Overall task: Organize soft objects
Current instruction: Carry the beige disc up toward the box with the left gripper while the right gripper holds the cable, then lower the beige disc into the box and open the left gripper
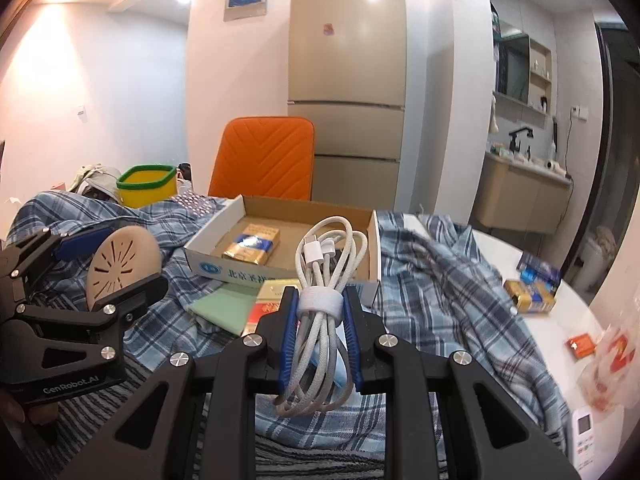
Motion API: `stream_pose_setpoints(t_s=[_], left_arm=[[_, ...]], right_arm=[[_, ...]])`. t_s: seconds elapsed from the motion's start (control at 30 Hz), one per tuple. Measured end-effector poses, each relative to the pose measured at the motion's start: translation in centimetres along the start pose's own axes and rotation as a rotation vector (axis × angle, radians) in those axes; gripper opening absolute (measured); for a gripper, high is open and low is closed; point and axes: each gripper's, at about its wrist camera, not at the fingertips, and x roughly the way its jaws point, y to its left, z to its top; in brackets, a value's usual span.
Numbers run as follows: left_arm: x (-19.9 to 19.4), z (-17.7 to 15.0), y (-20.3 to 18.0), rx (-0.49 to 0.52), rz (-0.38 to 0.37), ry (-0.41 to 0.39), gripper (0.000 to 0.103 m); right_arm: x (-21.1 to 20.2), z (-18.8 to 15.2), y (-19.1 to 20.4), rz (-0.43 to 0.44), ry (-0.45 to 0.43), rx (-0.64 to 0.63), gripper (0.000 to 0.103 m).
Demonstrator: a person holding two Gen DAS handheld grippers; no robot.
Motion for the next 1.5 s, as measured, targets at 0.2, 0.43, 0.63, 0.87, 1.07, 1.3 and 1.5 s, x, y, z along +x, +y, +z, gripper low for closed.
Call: stream_pose_setpoints(t_s=[0.2, 0.43, 0.63, 0.87, 1.07, 1.3, 1.5], left_arm=[[-1.5, 2.5, 0.2, -0.025, 0.012, -0.055, 0.078], [-4.0, 6.6, -0.2, -0.07, 0.014, -0.156, 0.078], [-4.8, 10.1, -0.4, -0.096, 0.0, -0.216, 0.078], [-5.8, 12.8, -0.3, -0.085, 0.015, -0.286, 0.078], [-4.0, 15.6, 1.1, -0.116, 0.016, -0.271, 0.078], [-0.5, 17.2, 2.8, -0.151, 0.008, -0.208, 0.078], [4.4, 15.3, 2.6, -0.142, 0.006, -0.076, 0.078]], right_arm=[[-1.7, 2.1, 0.3, 0.013, -0.057, -0.013, 0.023], [-4.1, 5.1, 0.6, 0.004, -0.167, -0.01, 0.024], [-5.5, 8.4, 0.4, -0.011, -0.235, -0.018, 0.024], [-7.2, 11.7, 0.0, -0.04, -0.331, -0.053, 0.024], [-6.3, 13.9, -0.3, -0.049, -0.325, -0.003, 0.023], [-2.4, 16.8, -1.2, -0.041, -0.27, 0.024, 0.023], [2.4, 15.6, -1.6, -0.029, -0.167, 0.055, 0.024]])
